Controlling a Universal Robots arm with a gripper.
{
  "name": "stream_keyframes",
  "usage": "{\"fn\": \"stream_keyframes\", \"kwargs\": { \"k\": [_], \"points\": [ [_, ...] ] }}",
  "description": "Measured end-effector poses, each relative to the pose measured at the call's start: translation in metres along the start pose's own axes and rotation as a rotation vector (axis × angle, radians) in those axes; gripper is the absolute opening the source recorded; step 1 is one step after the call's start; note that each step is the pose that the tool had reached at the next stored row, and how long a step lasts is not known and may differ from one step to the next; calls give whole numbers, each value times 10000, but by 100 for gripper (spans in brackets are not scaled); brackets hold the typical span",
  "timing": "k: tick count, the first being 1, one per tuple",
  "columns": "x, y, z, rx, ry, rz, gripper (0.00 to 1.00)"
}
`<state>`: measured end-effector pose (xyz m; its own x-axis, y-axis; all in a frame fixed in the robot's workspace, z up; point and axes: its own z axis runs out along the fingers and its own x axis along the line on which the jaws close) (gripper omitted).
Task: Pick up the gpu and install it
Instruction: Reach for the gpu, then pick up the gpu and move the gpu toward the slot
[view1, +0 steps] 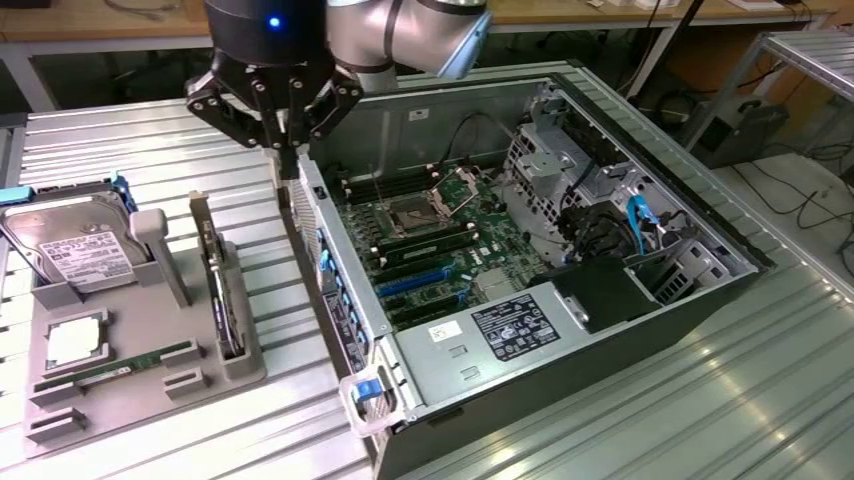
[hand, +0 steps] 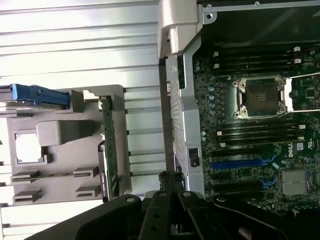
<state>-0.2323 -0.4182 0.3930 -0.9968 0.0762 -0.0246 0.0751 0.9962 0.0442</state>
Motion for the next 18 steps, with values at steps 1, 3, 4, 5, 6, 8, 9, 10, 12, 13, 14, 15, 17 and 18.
{"fn": "stream_keyframes", "kwargs": {
  "k": [1,3,4,5,6,8,9,10,12,13,14,15,17,18],
  "points": [
    [68,-7,1,2,-1,-1,11],
    [164,-16,7,10,-1,1,11],
    [212,-21,11,15,0,-1,11],
    [259,-26,16,22,-1,-2,11],
    [313,-31,22,27,-3,-1,11],
    [408,-39,35,34,-3,-1,11],
    [454,-43,42,36,-3,-2,11],
    [507,-48,51,37,-3,-2,11],
    [617,-57,79,41,-3,0,11],
    [652,-60,98,46,-4,-2,11],
    [669,-62,110,50,-5,-2,11],
    [671,-62,111,51,-5,-2,11],
    [671,-62,111,51,-3,-1,11],
    [671,-62,111,52,-4,-1,11]
  ]
}}
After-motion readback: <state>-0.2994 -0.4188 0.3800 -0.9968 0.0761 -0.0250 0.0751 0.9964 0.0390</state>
